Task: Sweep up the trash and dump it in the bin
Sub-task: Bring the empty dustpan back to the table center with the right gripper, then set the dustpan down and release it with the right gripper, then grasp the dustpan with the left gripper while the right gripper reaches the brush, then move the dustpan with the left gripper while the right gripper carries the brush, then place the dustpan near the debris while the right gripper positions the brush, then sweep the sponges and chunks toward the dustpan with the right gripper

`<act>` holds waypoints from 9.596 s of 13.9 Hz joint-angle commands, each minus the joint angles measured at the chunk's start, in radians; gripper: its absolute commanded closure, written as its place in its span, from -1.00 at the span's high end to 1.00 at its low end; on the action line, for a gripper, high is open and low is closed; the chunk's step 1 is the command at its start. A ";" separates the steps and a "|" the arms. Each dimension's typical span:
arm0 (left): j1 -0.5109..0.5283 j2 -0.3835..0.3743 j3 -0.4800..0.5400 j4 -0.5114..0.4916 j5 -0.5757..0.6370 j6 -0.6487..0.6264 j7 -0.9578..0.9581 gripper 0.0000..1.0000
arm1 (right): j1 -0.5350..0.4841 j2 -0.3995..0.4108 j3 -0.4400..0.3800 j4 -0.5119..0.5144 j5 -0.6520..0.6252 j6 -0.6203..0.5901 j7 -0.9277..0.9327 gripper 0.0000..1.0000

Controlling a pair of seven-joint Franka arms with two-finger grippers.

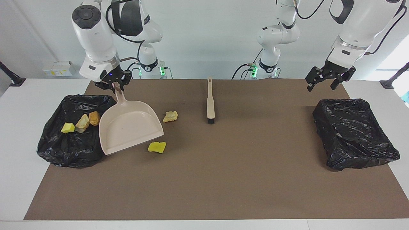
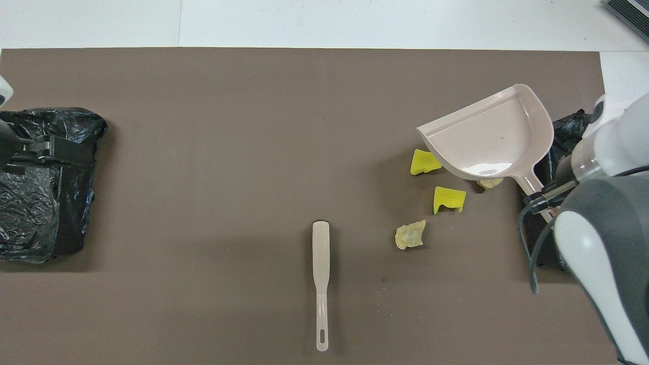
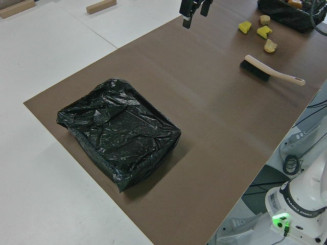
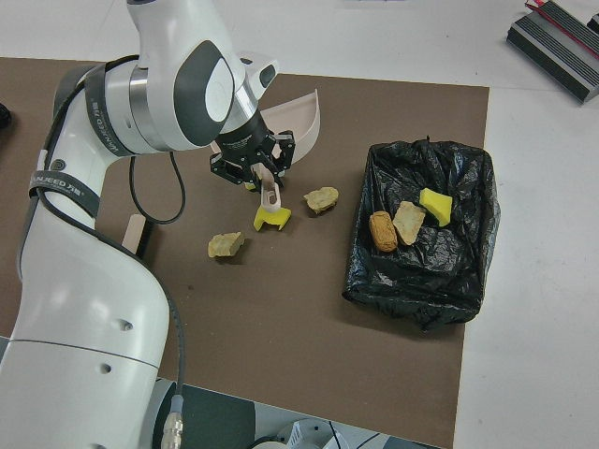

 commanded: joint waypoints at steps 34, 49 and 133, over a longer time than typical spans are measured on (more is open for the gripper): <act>-0.099 0.116 -0.002 0.032 -0.002 0.222 0.033 1.00 | 0.432 0.291 0.000 0.064 0.226 0.272 0.838 1.00; -0.469 0.404 -0.002 0.130 0.039 0.478 -0.323 1.00 | 0.719 -0.004 0.001 -0.551 0.323 0.608 1.002 0.93; -0.417 0.071 -0.001 -0.569 -0.068 0.569 0.883 -1.00 | 0.335 0.199 0.000 -0.321 0.281 0.536 0.617 -1.00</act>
